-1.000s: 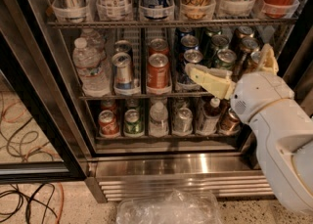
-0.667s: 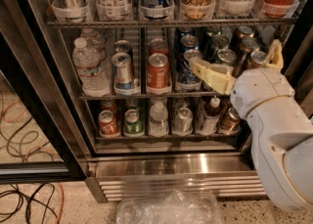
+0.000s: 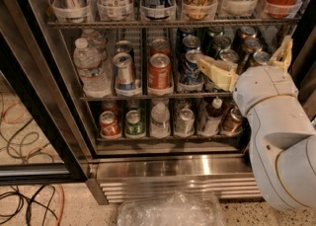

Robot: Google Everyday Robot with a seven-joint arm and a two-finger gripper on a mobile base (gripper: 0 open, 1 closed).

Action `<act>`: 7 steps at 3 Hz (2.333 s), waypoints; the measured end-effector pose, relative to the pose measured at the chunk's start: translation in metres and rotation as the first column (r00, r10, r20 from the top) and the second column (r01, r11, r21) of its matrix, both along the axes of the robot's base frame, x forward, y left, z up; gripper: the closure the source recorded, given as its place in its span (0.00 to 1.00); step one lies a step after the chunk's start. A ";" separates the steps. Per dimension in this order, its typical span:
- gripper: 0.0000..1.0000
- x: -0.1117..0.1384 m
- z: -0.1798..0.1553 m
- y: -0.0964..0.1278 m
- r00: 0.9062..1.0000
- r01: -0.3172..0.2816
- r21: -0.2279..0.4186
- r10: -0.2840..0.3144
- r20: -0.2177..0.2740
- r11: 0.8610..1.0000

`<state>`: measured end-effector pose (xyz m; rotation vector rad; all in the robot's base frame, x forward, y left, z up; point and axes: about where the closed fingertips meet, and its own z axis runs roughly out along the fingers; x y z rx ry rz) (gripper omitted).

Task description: Pick 7up can from top shelf of fridge

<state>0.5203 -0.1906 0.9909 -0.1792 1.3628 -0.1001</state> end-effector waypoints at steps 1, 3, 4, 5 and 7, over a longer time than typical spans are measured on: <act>0.00 0.003 0.007 0.003 1.000 -0.009 0.068 0.008 0.026 0.998; 0.00 0.006 0.025 0.012 0.996 -0.061 0.157 0.051 0.070 0.986; 0.00 0.004 0.029 0.015 0.995 -0.068 0.141 0.056 0.088 0.988; 0.00 0.013 0.043 0.008 0.993 -0.051 0.144 0.035 0.112 0.988; 0.00 0.018 0.056 0.006 0.987 -0.050 0.140 0.028 0.159 0.989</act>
Offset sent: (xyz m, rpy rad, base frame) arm 0.0079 0.0149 0.0355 0.2511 -0.0790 0.0897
